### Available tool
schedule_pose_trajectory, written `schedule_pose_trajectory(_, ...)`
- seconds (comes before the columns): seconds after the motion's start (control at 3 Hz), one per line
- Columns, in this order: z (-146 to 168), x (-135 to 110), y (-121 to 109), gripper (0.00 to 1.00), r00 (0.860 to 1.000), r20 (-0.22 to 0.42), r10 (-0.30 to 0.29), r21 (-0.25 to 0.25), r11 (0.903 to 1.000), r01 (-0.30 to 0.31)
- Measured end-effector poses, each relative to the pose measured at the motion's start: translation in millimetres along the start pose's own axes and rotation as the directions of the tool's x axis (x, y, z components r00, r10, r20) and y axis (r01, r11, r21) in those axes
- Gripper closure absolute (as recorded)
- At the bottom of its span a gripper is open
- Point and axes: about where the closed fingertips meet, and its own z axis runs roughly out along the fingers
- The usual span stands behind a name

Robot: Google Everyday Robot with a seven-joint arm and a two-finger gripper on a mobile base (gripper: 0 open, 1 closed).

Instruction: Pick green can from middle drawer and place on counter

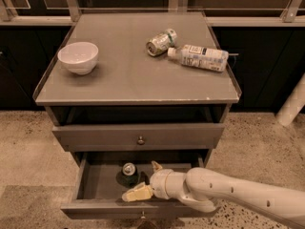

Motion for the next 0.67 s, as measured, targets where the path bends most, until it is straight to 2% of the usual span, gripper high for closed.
schedule_pose_trajectory(0.33,37.0,-13.2,-2.0,0.0,0.999,0.031,-0.036,0.003,0.9994,0.036)
schedule_pose_trajectory(0.67,37.6,-13.1,-1.9,0.0,0.999,0.031,-0.035,0.003,0.9994,0.035)
